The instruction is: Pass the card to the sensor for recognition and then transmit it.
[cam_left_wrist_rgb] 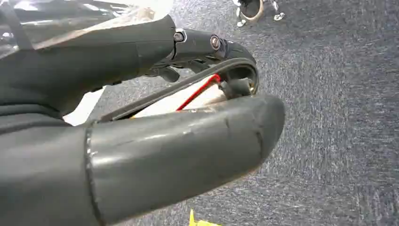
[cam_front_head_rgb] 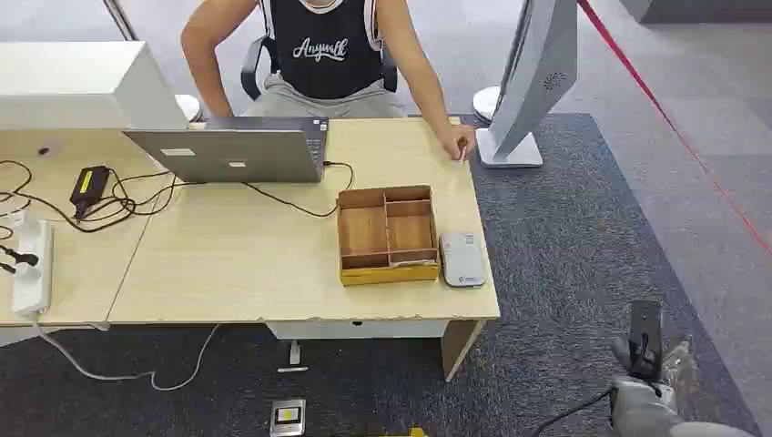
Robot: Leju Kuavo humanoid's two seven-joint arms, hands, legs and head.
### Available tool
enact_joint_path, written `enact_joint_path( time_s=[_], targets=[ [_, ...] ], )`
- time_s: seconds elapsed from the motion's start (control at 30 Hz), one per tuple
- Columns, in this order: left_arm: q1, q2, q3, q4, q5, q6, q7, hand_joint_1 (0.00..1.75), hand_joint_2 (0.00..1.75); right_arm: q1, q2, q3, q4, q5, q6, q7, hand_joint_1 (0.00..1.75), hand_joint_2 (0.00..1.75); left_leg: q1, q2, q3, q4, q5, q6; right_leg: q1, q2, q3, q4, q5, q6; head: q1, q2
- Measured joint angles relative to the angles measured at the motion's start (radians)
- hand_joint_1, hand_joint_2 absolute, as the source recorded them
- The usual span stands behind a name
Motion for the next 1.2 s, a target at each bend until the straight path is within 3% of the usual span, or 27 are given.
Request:
enact_joint_path(
  time_s=[0.07,0.13,0.17,0.2,0.23,0.27,0.3,0.33,0.37,0.4,0.43,0.5,0.57,0.73,0.97,1.2],
  targets=[
    [0.000,0.000,-0.001,0.000,-0.004,0.000,0.007,0.00,0.00,-0.047,0.005,0.000,-0.025,-0.019,0.015,-0.069,0.00,1.75,0.000,0.000,0.000,0.000,0.000,0.000,0.000,0.000,0.000,0.001,0.000,0.000,0.000,0.000],
    [-0.004,-0.002,-0.003,0.000,-0.005,0.000,0.013,0.00,0.00,-0.068,0.050,0.017,-0.089,-0.085,0.135,-0.003,0.00,1.75,0.002,0.001,0.005,0.001,0.000,0.000,0.002,0.000,0.000,-0.002,0.000,-0.001,0.000,0.000],
    [-0.007,-0.002,-0.005,0.000,-0.004,0.000,0.014,0.00,0.00,-0.045,0.072,0.059,-0.188,-0.200,0.252,0.114,0.00,1.75,0.003,-0.001,0.011,0.001,-0.002,0.000,0.003,0.000,0.004,-0.005,-0.003,-0.001,-0.001,0.000],
    [-0.011,-0.002,-0.007,0.000,-0.002,0.000,0.016,0.00,0.00,0.005,0.084,0.113,-0.293,-0.347,0.319,0.269,0.00,1.75,0.002,-0.005,0.015,0.003,-0.003,0.002,0.003,-0.002,0.008,-0.007,-0.008,0.005,-0.003,0.000],
    [-0.012,-0.004,-0.008,0.000,0.002,0.000,0.017,0.00,0.00,0.073,0.071,0.185,-0.396,-0.495,0.323,0.450,0.00,1.75,-0.003,-0.020,0.014,0.003,-0.004,0.004,-0.003,-0.017,0.013,-0.006,-0.012,0.008,-0.002,0.000],
    [-0.006,-0.005,-0.009,0.000,0.005,0.000,0.018,0.00,0.00,0.140,0.040,0.280,-0.507,-0.662,0.286,0.683,0.00,1.75,-0.006,-0.027,0.010,0.000,-0.003,0.006,-0.010,-0.024,0.015,0.000,-0.014,0.010,0.005,0.000],
    [0.005,-0.004,-0.010,0.000,0.008,0.000,0.022,0.00,0.00,0.176,0.011,0.391,-0.595,-0.776,0.196,0.843,0.00,1.75,-0.014,-0.022,0.006,0.000,-0.003,0.006,-0.017,-0.019,0.008,0.007,-0.012,0.009,0.015,0.000],
    [0.016,0.000,-0.008,0.001,0.013,0.000,0.028,0.00,0.00,0.183,-0.010,0.501,-0.672,-0.830,0.074,0.967,0.00,1.75,-0.016,0.000,-0.002,-0.001,-0.006,0.004,-0.019,0.004,-0.001,0.012,-0.008,0.005,0.018,0.000],
    [0.018,0.008,-0.009,0.002,0.012,0.000,0.029,0.00,0.00,0.184,-0.018,0.597,-0.746,-0.813,0.006,1.024,0.00,1.75,-0.016,0.026,-0.005,-0.002,-0.010,0.003,-0.018,0.030,-0.008,0.010,-0.003,0.005,0.011,0.000],
    [0.008,0.010,-0.009,0.002,0.012,0.000,0.030,0.00,0.00,0.188,-0.014,0.678,-0.809,-0.772,-0.005,1.010,0.00,1.75,-0.014,0.042,-0.002,-0.004,-0.016,0.003,-0.015,0.045,-0.006,0.008,-0.002,0.004,0.007,0.000],
    [-0.005,0.010,-0.010,0.002,0.012,0.000,0.031,0.00,0.00,0.203,-0.014,0.744,-0.866,-0.740,-0.003,0.951,0.00,1.75,-0.012,0.045,0.002,-0.004,-0.018,0.004,-0.013,0.048,-0.002,0.006,-0.002,0.004,0.000,0.000],
    [-0.027,0.005,-0.019,0.002,0.009,0.000,0.033,0.00,0.00,0.232,-0.005,0.915,-0.996,-0.688,-0.001,0.854,0.00,1.75,-0.012,0.037,0.004,-0.003,-0.016,0.005,-0.013,0.041,0.000,0.005,-0.003,0.005,0.002,0.000],
    [-0.030,0.002,-0.027,0.002,0.008,0.000,0.034,0.00,0.00,0.223,-0.005,1.070,-1.090,-0.655,-0.002,0.834,0.00,1.75,-0.012,0.029,0.002,-0.002,-0.009,0.006,-0.013,0.031,-0.001,0.005,-0.003,0.005,-0.002,0.000],
    [-0.010,0.000,-0.041,0.002,0.003,-0.002,0.036,0.00,0.00,0.194,-0.008,1.329,-1.253,-0.595,-0.002,0.863,0.00,1.75,-0.009,-0.003,-0.007,-0.001,0.000,0.004,-0.010,0.000,-0.001,0.005,-0.003,0.005,-0.001,0.000],
    [-0.007,0.000,-0.062,0.002,-0.009,-0.006,0.030,0.00,0.00,0.111,-0.023,1.596,-1.334,-0.532,0.000,0.915,0.00,1.75,-0.008,-0.003,-0.008,-0.002,0.000,0.004,-0.008,-0.001,-0.001,0.006,-0.003,0.004,-0.001,0.000],
    [-0.014,0.001,-0.103,0.002,-0.037,-0.015,0.023,0.00,0.00,-0.081,-0.007,1.874,-1.264,-0.450,0.080,0.958,0.00,1.75,-0.007,-0.005,-0.009,-0.002,0.003,0.002,-0.007,-0.002,-0.003,0.005,-0.002,0.003,0.000,0.000]
  ],
)
